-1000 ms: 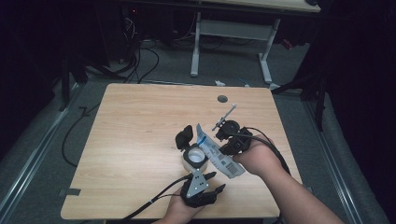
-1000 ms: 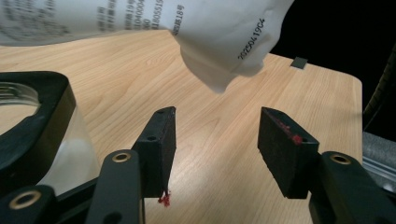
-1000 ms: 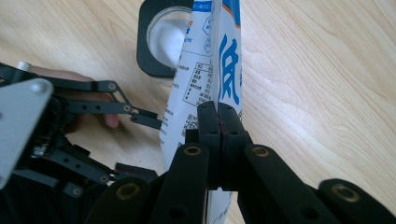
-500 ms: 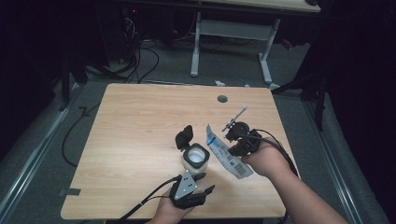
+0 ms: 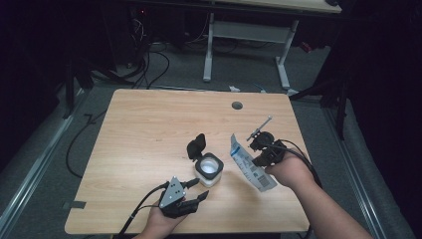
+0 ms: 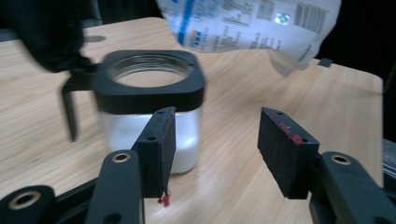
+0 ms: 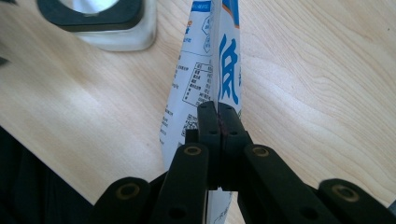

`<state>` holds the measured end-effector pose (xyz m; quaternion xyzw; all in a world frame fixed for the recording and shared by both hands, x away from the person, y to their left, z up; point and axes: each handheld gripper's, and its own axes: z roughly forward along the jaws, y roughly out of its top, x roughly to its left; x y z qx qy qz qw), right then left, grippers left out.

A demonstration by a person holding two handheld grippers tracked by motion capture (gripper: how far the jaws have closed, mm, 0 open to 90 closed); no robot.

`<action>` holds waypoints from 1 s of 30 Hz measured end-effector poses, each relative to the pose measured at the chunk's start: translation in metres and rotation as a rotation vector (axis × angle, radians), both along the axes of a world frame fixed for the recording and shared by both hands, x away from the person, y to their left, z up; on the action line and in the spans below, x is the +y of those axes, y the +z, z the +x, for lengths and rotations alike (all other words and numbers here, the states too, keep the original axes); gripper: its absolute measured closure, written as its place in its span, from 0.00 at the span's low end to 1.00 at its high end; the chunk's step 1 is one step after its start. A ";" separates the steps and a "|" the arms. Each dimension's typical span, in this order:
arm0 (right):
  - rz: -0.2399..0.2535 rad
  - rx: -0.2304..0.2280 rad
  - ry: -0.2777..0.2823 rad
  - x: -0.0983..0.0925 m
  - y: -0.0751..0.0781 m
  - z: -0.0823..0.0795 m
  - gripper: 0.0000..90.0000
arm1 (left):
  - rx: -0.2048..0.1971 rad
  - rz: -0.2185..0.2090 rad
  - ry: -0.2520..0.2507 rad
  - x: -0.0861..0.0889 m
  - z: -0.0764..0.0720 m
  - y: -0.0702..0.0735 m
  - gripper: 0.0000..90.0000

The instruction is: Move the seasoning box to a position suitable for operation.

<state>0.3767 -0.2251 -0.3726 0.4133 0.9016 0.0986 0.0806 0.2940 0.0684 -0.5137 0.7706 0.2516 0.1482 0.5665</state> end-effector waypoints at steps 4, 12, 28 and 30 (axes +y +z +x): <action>-0.004 0.007 -0.024 -0.006 -0.008 0.004 1.00 | 0.013 0.006 0.006 0.014 0.006 -0.001 0.52; -0.003 -0.001 -0.079 -0.026 -0.015 0.011 1.00 | 0.024 0.028 0.044 0.040 0.021 -0.005 0.52; 0.014 0.009 -0.136 -0.046 -0.029 0.013 1.00 | 0.066 -0.016 0.202 0.100 0.043 0.000 0.51; 0.017 0.009 -0.137 -0.046 -0.029 0.013 1.00 | 0.070 -0.014 0.206 0.102 0.044 -0.001 0.51</action>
